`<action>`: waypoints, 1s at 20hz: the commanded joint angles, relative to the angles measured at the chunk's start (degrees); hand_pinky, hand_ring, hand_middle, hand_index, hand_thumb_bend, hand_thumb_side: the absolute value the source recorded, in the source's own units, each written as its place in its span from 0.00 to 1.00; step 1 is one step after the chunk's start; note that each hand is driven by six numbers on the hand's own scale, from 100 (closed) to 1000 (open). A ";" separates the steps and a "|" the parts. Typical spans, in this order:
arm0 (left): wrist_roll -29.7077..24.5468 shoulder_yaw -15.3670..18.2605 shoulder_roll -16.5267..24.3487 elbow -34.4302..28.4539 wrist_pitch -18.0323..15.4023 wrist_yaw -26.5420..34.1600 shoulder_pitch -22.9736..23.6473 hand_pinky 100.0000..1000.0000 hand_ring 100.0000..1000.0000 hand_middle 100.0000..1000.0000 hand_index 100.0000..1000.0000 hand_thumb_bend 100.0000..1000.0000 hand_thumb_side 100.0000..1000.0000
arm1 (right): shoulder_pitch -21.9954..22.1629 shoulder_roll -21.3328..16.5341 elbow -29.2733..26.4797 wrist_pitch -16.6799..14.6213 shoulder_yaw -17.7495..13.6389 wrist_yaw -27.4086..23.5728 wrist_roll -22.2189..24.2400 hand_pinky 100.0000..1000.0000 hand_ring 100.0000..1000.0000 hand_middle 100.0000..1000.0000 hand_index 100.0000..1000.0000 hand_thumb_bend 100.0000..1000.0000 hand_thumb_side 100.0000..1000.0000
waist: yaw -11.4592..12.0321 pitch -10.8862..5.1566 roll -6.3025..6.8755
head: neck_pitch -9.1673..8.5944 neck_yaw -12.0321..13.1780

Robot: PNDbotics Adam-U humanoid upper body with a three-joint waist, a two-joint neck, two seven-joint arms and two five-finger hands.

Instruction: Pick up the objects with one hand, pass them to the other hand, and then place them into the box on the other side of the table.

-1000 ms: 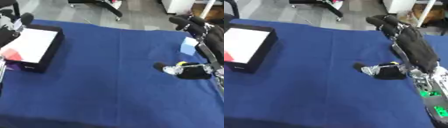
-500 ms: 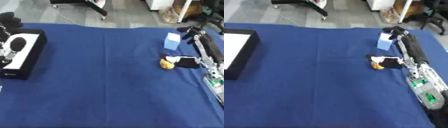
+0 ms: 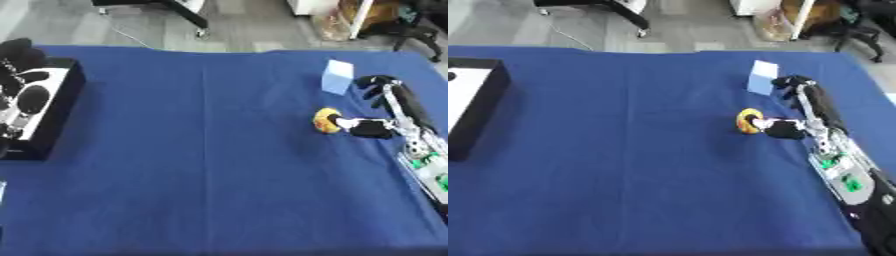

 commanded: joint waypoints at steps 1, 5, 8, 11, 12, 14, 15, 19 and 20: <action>-0.57 -0.16 0.11 -0.65 -0.15 0.27 -0.41 0.74 0.72 0.65 0.81 0.81 0.55 | -1.80 -0.89 2.75 -0.84 0.02 -1.44 0.40 0.49 0.60 0.63 0.71 0.55 0.14 | 0.09 -0.62 0.19 | 0.29 -0.26; -1.12 -0.40 -0.35 -0.38 -0.14 0.63 -0.42 0.74 0.72 0.65 0.81 0.81 0.56 | -3.16 0.06 5.81 -1.61 0.42 -2.50 0.74 0.48 0.59 0.62 0.70 0.53 0.12 | 0.25 -0.57 0.32 | 0.34 -0.46; -1.45 -0.54 -0.73 -0.22 -0.14 0.68 -0.43 0.74 0.72 0.65 0.81 0.81 0.56 | -4.14 0.89 8.17 -2.20 0.62 -3.81 0.40 0.48 0.59 0.61 0.69 0.52 0.10 | 0.43 -0.50 0.43 | 0.40 -0.57; -1.66 -0.61 -0.95 -0.07 -0.13 0.75 -0.42 0.74 0.72 0.65 0.81 0.81 0.56 | -5.15 1.45 10.15 -2.88 0.93 -4.65 0.19 0.47 0.59 0.61 0.69 0.51 0.10 | 0.59 -0.44 0.51 | 0.41 -0.71; -1.73 -0.64 -1.03 -0.02 -0.13 0.78 -0.43 0.74 0.72 0.65 0.81 0.81 0.56 | -5.49 1.63 10.74 -3.04 0.99 -4.77 0.17 0.47 0.59 0.60 0.69 0.51 0.09 | 0.65 -0.42 0.54 | 0.41 -0.75; -1.88 -0.72 -1.22 0.07 -0.14 0.85 -0.46 0.74 0.72 0.65 0.81 0.80 0.56 | -6.27 2.04 11.96 -3.30 1.13 -4.87 0.21 0.47 0.59 0.60 0.69 0.51 0.09 | 0.78 -0.39 0.60 | 0.39 -0.84; -1.95 -0.76 -1.29 0.12 -0.13 0.88 -0.46 0.74 0.72 0.65 0.81 0.80 0.56 | -6.64 2.21 12.49 -3.44 1.20 -4.85 0.26 0.47 0.59 0.60 0.69 0.51 0.09 | 0.84 -0.37 0.62 | 0.36 -0.88; -2.16 -0.88 -1.51 0.25 -0.13 0.92 -0.50 0.74 0.72 0.65 0.81 0.80 0.57 | -7.86 2.85 14.50 -3.79 1.30 -4.61 0.43 0.47 0.58 0.60 0.68 0.49 0.07 | 1.08 -0.29 0.70 | 0.26 -1.12; -2.19 -0.90 -1.54 0.25 -0.14 0.93 -0.52 0.74 0.72 0.65 0.81 0.80 0.57 | -8.07 2.96 14.97 -3.85 1.31 -4.55 0.47 0.47 0.58 0.59 0.68 0.47 0.05 | 1.14 -0.27 0.72 | 0.26 -1.14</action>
